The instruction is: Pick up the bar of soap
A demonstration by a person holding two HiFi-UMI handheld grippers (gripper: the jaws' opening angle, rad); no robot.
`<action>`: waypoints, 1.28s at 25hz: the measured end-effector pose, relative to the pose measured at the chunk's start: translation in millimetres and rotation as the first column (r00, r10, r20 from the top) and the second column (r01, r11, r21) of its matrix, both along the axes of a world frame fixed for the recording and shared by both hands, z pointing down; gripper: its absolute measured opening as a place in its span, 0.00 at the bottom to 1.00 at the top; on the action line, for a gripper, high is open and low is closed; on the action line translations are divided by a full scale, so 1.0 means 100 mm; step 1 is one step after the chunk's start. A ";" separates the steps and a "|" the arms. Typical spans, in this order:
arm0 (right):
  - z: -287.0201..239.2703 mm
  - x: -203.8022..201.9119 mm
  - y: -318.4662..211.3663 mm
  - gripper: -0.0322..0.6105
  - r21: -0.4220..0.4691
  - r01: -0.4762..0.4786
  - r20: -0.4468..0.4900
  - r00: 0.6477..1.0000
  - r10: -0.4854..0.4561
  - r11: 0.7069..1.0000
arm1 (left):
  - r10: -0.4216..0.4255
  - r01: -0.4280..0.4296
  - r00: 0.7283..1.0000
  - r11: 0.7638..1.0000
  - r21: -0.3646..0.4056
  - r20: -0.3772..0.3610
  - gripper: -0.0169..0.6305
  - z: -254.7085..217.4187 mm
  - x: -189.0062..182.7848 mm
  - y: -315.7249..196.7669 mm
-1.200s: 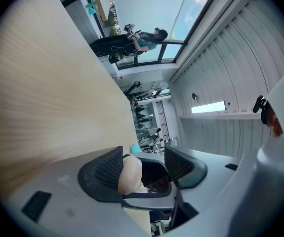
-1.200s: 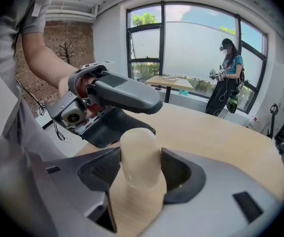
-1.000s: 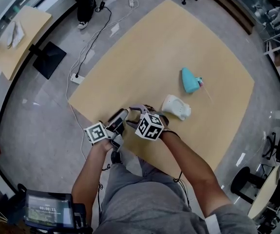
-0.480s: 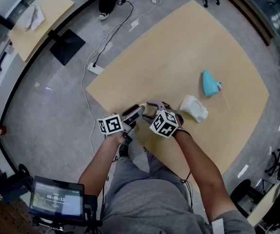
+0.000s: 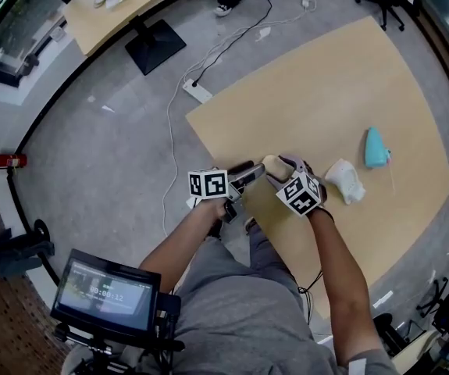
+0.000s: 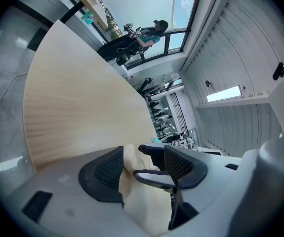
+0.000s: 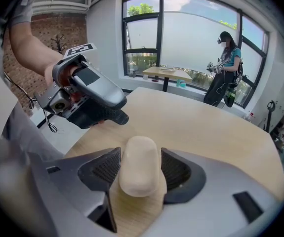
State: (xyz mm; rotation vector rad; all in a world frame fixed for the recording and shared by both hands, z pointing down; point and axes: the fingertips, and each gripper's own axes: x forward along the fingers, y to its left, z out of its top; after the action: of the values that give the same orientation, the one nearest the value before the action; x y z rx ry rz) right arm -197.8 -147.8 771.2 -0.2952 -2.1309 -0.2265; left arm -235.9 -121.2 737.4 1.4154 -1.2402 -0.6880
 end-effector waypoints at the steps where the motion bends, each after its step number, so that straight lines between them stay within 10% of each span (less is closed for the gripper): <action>1: -0.02 -0.01 -0.02 0.46 0.004 -0.009 0.008 1.000 0.009 1.000 | 0.000 0.000 1.000 1.000 0.002 0.003 0.42 0.00 -0.01 0.01; 6: -0.20 -0.02 -0.06 0.42 0.019 -0.073 0.048 0.996 0.072 0.997 | 0.018 -0.019 0.999 0.999 0.025 0.050 0.41 -0.10 -0.07 0.07; 11: -0.70 -0.04 0.01 0.09 0.037 -0.175 0.123 0.978 0.170 0.984 | 0.043 -0.051 0.992 0.996 0.071 0.118 0.41 -0.53 -0.19 0.23; 20: -1.54 0.06 0.22 0.06 -0.006 -0.333 0.264 0.909 0.322 0.943 | 0.086 -0.136 0.964 0.973 0.189 0.251 0.40 -1.25 -0.23 0.47; 32: -2.75 0.62 0.74 0.06 -0.036 -0.501 0.509 0.736 0.447 0.865 | 0.086 -0.329 0.828 0.874 0.356 0.554 0.40 -2.31 0.03 1.09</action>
State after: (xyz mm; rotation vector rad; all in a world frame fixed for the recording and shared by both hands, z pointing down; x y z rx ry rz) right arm -135.4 -74.3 496.3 0.4316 -2.6158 -0.1160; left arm -232.8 -11.9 506.8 2.1974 -1.3536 -0.4457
